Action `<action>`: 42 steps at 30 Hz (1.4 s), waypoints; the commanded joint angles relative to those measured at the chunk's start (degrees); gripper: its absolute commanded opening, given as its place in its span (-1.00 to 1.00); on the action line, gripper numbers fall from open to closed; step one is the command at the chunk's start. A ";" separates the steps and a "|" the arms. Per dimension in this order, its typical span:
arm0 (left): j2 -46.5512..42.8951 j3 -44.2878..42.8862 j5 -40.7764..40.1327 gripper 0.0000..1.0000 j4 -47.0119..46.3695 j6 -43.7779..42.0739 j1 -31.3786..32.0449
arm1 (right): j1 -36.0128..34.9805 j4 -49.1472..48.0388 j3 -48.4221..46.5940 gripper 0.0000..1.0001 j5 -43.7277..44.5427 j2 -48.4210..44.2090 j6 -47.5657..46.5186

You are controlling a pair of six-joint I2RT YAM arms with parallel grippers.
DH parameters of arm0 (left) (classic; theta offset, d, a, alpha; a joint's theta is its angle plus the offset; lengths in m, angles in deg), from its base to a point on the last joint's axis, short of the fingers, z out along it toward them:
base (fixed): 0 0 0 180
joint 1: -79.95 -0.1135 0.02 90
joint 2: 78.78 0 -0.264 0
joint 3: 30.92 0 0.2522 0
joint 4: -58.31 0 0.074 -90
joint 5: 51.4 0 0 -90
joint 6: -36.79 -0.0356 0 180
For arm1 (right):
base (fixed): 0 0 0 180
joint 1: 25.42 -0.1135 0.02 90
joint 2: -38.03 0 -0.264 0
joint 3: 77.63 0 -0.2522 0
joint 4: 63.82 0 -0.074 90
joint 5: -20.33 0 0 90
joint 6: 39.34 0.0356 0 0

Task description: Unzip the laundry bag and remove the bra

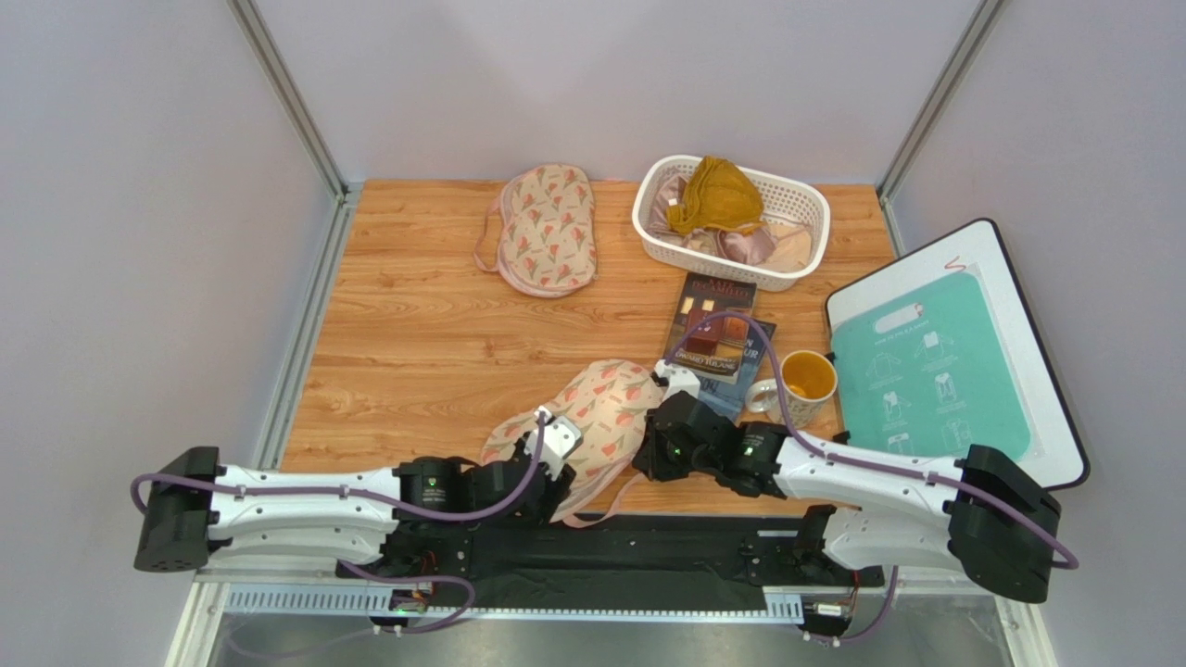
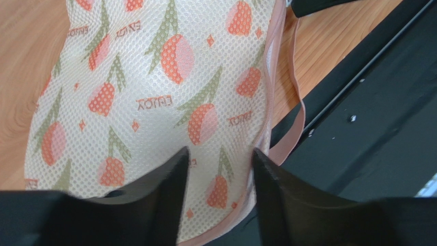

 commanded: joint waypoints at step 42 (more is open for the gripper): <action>30.02 -12.29 -5.15 0.01 -15.41 -5.28 0.68 | 0.37 -3.66 1.45 -1.00 -2.52 -1.05 -0.01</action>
